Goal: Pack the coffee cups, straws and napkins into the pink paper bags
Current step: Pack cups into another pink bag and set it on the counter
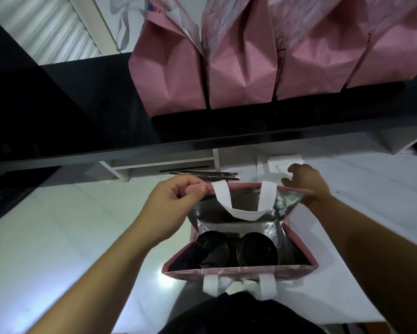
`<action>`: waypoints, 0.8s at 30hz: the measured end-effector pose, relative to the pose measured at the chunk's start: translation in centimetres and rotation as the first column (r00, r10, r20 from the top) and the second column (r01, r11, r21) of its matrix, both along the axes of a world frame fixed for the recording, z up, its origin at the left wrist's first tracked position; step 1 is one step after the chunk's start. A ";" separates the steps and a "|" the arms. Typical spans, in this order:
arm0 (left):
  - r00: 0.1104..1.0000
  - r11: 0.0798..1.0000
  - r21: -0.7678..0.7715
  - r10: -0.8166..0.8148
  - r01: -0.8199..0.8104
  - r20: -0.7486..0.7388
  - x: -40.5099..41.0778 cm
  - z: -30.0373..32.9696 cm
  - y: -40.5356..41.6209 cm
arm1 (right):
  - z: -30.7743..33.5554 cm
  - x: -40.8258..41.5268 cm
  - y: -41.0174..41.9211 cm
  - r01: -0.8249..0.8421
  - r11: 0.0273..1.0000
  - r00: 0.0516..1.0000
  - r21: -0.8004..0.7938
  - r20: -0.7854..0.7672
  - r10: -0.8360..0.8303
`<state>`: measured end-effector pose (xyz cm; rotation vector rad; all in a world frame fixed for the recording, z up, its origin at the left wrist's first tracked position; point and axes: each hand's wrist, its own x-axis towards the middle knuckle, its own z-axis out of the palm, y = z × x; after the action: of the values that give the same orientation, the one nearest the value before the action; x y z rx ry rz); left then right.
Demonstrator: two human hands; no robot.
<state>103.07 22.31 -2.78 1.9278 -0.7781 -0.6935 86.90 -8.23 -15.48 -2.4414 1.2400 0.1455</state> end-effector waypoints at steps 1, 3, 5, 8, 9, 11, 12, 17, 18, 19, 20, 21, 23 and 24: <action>1.000 1.000 0.005 -0.004 0.004 -0.003 0.1 0.0 0.0 | -0.7 0.2 -0.4 -0.013 1.000 1.000 -0.016 -0.023 0.013; 1.000 1.000 0.017 -0.011 0.012 -0.003 0.2 0.0 -0.1 | -2.0 0.4 -0.9 -0.032 0.999 0.997 -0.020 -0.066 0.031; 1.000 1.000 0.015 -0.020 0.020 -0.006 0.2 0.1 -0.2 | -3.1 0.4 -1.2 -0.036 0.999 0.997 -0.008 -0.074 0.035; 0.999 1.000 0.005 -0.021 0.021 -0.032 0.3 0.0 -0.2 | -4.1 0.1 -1.6 -0.037 0.999 0.999 -0.021 -0.029 0.036; 0.999 1.000 0.008 -0.020 0.021 -0.034 0.3 -0.1 -0.2 | -4.2 -0.1 -1.7 -0.024 1.000 1.000 -0.013 0.004 0.024; 0.999 1.000 0.017 -0.022 0.022 -0.029 0.4 -0.1 -0.1 | -4.4 -0.5 -2.0 -0.004 1.000 0.996 -0.012 0.092 0.005; 0.999 1.000 0.019 -0.024 0.024 -0.031 0.5 -0.2 0.0 | -4.5 -0.7 -2.2 -0.004 1.000 0.992 -0.023 0.124 0.007; 0.998 1.000 -0.009 -0.002 0.001 -0.060 0.5 -0.4 -0.1 | -4.5 -1.0 -2.7 0.027 0.999 0.986 -0.042 0.168 -0.019; 0.998 1.000 -0.011 0.001 -0.002 -0.063 0.5 -0.4 -0.1 | -4.6 -0.9 -2.8 0.047 0.998 0.984 -0.038 0.175 -0.040; 0.998 1.000 -0.009 0.004 -0.005 -0.063 0.6 -0.4 -0.1 | -4.6 -0.9 -2.8 0.075 0.997 0.980 -0.028 0.189 -0.068; 0.998 1.000 -0.008 0.008 -0.008 -0.061 0.7 -0.5 -0.1 | -4.6 -0.9 -2.9 0.115 0.993 0.971 -0.009 0.214 -0.110; 0.998 1.000 -0.010 0.013 -0.014 -0.060 0.7 -0.5 -0.1 | -4.4 -1.0 -2.9 0.164 0.986 0.955 0.014 0.249 -0.163; 0.998 0.999 -0.021 0.028 -0.029 -0.059 0.7 -0.6 -0.1 | -3.5 -1.3 -3.0 0.256 0.965 0.907 0.053 0.332 -0.258; 0.997 0.999 -0.031 0.034 -0.036 -0.064 0.6 -0.7 -0.2 | -2.8 -1.5 -2.8 0.287 0.956 0.879 0.063 0.379 -0.289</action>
<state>103.68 22.15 -3.44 1.8770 -0.7101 -0.7130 85.35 -11.06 -18.24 -2.1075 1.3890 -0.3983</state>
